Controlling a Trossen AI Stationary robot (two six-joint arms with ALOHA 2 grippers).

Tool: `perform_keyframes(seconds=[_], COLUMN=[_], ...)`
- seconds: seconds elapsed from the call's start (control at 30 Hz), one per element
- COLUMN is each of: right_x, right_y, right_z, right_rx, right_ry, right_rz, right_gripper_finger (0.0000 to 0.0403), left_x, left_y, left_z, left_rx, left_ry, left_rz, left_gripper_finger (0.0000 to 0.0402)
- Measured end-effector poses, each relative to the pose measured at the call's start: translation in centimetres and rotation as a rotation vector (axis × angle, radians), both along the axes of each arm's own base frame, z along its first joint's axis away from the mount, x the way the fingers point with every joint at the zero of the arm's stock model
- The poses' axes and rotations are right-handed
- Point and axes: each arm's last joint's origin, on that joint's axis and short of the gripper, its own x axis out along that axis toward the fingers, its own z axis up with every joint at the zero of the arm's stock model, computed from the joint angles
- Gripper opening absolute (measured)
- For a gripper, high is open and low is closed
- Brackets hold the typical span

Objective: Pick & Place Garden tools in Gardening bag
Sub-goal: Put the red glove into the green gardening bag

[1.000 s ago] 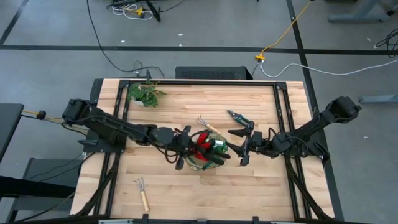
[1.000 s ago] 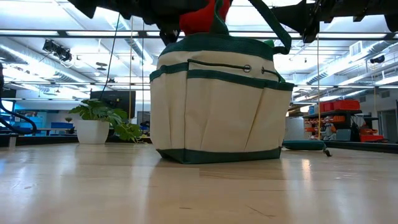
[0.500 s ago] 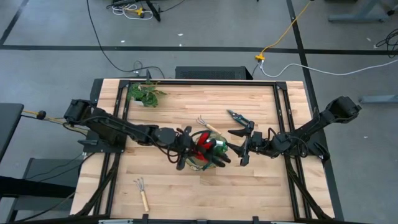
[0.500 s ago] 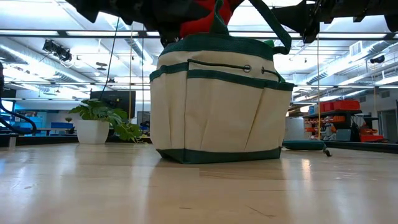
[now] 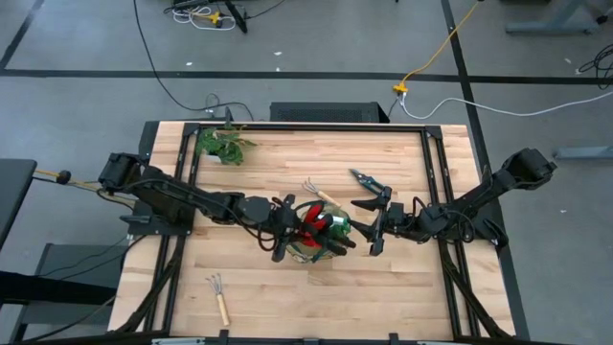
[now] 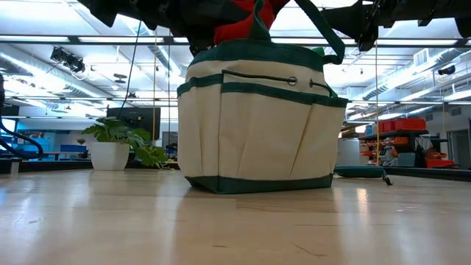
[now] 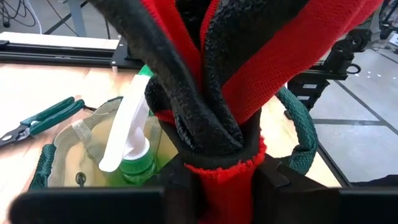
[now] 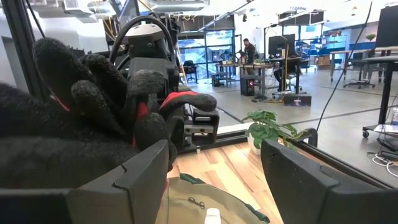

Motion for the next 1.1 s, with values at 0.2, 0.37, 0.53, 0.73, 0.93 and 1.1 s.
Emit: perform_keyframes(seconds=[0.2,0.37,0.53,0.73,0.93,1.1], right_x=[0.0,0.0,0.0,0.0,0.0,0.0], right_y=[0.0,0.0,-0.01,0.0,0.0,0.0], right_z=[0.0,0.0,0.0,0.0,0.0,0.0], right_rx=[0.0,0.0,0.0,0.0,0.0,0.0], right_ry=[0.0,0.0,0.0,0.0,0.0,0.0], right_rz=[0.0,0.0,0.0,0.0,0.0,0.0], right_gripper_finger=[0.0258,0.0258,0.0258,0.0258,0.0258,0.0258], left_x=[-0.05,-0.04,-0.04,-0.04,-0.04,-0.04], left_y=[0.01,0.08,0.08,0.08,0.08,0.1], left_z=[-0.17,-0.17,-0.17,-0.17,-0.17,-0.17], left_rx=[-0.001,-0.008,-0.008,-0.008,-0.008,-0.006], left_ry=[0.018,0.02,0.02,0.02,0.019,0.019], left_rz=[0.002,0.027,0.027,0.027,0.028,0.035], left_gripper_finger=[0.0125,0.0139,0.0154,0.0175,0.0183,0.0179])
